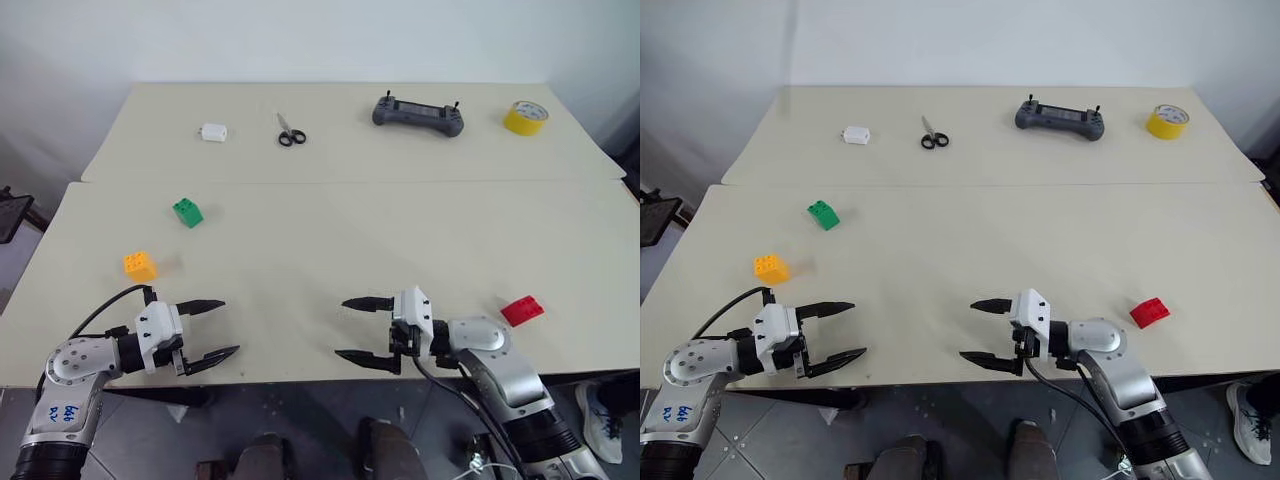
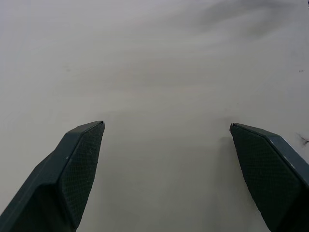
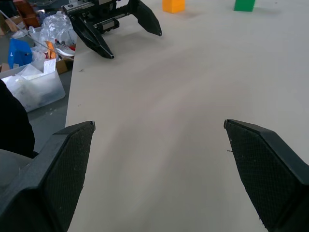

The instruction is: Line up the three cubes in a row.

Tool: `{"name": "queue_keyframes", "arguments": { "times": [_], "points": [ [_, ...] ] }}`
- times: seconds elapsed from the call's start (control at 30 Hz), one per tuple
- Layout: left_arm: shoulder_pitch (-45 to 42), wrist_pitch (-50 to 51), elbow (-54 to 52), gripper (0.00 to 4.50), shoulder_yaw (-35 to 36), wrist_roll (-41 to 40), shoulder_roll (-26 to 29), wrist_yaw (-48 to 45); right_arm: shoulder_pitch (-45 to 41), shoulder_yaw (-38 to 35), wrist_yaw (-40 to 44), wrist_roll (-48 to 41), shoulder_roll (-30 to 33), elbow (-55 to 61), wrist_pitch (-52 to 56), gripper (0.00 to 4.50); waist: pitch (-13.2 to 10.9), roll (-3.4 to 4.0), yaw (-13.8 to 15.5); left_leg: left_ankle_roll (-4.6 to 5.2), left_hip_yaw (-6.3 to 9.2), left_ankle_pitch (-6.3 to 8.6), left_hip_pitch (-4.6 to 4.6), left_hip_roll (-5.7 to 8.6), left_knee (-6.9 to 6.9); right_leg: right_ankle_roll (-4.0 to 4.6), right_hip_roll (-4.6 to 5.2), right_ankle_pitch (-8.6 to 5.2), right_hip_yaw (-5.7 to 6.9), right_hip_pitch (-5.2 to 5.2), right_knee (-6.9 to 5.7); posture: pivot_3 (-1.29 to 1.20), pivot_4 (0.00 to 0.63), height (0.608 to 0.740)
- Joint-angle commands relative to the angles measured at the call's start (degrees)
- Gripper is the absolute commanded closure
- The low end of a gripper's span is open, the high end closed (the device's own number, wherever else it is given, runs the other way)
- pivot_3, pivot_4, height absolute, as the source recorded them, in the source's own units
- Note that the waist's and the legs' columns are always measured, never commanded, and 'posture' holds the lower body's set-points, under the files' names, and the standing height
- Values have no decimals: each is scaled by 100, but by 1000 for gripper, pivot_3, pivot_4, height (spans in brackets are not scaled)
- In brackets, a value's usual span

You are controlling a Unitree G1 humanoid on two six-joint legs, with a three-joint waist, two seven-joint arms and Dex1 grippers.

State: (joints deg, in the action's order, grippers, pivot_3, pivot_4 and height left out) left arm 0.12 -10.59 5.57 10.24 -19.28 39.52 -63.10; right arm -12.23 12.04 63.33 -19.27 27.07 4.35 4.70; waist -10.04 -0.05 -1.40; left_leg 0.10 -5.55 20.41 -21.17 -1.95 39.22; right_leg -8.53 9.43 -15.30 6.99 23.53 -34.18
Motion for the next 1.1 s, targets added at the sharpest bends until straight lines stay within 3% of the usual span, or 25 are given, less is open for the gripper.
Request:
{"name": "queue_keyframes", "arguments": {
  "times": [0.03, 0.2, 0.47, 0.57, 0.7, 0.83, 0.97, 1.1],
  "points": [
    [-8, 4, -71, 89, 128, -93, -15, 129, 78, -111, -87, -39, -61, 110, -169, 0, 0, 0, -4, 0, 0, 0, 0, 0, 0, 0, 0, 0, 0, 0, 0, 0, 150, 740],
    [-60, 686, -432, 89, 67, -480, -96, 202, 249, -460, -385, -173, -28, 374, -240, 0, 0, 0, -4, 0, 0, 0, 0, 0, 0, 0, 0, 0, 0, 1, -2, 0, 150, 740],
    [-753, 1807, -1283, 89, -475, -536, -627, 980, 1298, -2951, -2213, -1744, 422, 2515, 1524, 0, 2, -2, 177, 0, 6, 0, 1, 0, 12, -2, 1, 1, -1, -7, -7, 0, 150, 740],
    [-1104, 2010, -1483, 89, -969, -481, -870, 937, 2214, -4206, -2585, -1744, 482, 2664, 1549, 0, 5, -8, 309, 2, 5, 1, -4, 3, 13, -2, 1, 1, -2, -7, 1, 0, 150, 740],
    [-1467, 2286, -1464, 89, -1585, -199, -1020, 929, 3221, -5324, -2696, -1591, 285, 2196, 1233, 0, 6, -9, 344, 5, -2, 2, -3, 8, 12, -5, 0, 3, -7, -12, 12, 0, 150, 740],
    [-1733, 2057, -1272, 89, -1976, -35, -1234, 722, 3867, -5607, -2351, -1598, 188, 1565, 1017, 0, 7, -6, 268, 6, -7, 2, 4, 7, 11, -5, -1, 3, -11, -16, 15, 0, 150, 740],
    [-1882, 1941, -1053, 89, -2037, 35, -1304, 646, 3762, -5564, -2276, -1620, 285, 1184, 958, 0, 12, 2, 156, 11, -22, -1, 11, 7, 11, -4, -2, 2, -30, -15, 17, 0, 150, 740],
    [-1989, 1844, -881, 89, -2032, 50, -1335, 552, 3604, -5426, -2292, -1833, 772, 1410, 1653, 0, 19, 14, 149, 13, -21, -1, 12, 7, 11, -4, -1, 2, -33, -15, 17, 0, 150, 740]
  ]
}}
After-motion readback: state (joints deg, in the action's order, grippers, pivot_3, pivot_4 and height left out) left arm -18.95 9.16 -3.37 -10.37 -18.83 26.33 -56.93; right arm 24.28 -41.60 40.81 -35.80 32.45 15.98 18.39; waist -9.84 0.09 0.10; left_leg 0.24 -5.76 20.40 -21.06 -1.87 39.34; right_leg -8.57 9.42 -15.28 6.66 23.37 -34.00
